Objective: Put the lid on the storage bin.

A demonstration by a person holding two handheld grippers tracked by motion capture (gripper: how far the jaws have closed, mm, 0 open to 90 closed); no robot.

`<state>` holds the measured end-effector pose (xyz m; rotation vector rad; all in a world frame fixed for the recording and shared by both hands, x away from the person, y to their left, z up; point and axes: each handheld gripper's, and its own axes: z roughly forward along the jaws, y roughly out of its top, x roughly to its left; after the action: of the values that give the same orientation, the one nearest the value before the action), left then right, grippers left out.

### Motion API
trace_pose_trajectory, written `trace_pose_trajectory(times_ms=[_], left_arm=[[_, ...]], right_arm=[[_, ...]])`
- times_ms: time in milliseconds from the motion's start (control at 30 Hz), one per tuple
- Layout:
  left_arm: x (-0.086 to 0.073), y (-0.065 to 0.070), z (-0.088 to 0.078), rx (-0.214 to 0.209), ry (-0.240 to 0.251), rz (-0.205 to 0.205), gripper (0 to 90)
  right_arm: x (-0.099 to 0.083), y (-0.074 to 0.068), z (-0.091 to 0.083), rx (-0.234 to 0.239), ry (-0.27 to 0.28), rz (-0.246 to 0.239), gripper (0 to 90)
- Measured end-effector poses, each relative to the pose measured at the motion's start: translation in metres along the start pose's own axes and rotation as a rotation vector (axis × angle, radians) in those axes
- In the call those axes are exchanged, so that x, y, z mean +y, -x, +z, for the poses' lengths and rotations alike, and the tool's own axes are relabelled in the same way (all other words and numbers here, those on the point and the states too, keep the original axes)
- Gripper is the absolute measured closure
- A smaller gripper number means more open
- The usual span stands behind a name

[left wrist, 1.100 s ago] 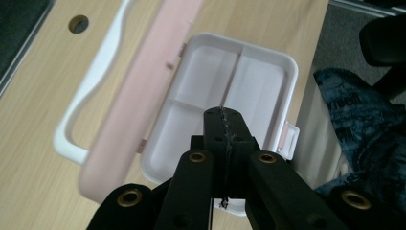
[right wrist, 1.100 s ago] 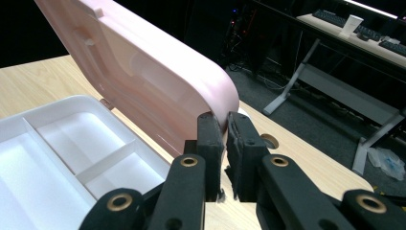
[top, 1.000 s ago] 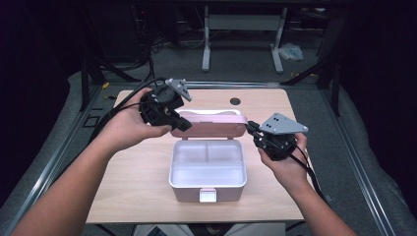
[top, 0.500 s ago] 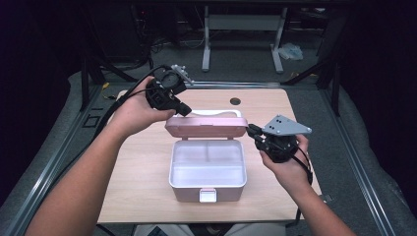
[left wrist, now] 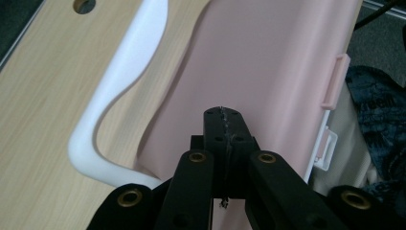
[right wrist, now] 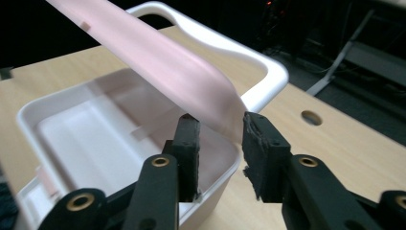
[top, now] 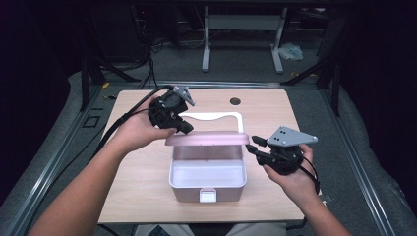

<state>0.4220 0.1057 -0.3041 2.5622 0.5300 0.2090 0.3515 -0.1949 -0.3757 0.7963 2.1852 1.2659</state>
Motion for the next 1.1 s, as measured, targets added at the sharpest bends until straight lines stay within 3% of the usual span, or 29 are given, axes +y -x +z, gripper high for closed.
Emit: trace_pose_trajectory(times_ms=[300,533,667,867,1100], left_arm=[[-0.025,0.018,0.023,-0.047,0.005,0.020,90.0],[-0.038,0.021,0.040,-0.065,-0.005,0.012,90.0],[-0.046,0.023,0.050,-0.063,-0.023,0.010,90.0],[-0.059,0.022,0.052,-0.053,-0.022,-0.001,90.0],[-0.078,0.014,0.035,-0.022,0.022,-0.047,90.0]], right_arm=[[-0.036,-0.012,-0.006,0.053,-0.052,0.010,63.2],[-0.057,-0.017,-0.007,0.060,-0.111,0.001,62.3],[-0.060,-0.015,-0.011,0.072,-0.087,0.035,61.9],[-0.060,-0.012,-0.009,0.068,-0.086,0.041,61.4],[-0.060,-0.005,-0.003,0.051,-0.080,0.059,59.6]])
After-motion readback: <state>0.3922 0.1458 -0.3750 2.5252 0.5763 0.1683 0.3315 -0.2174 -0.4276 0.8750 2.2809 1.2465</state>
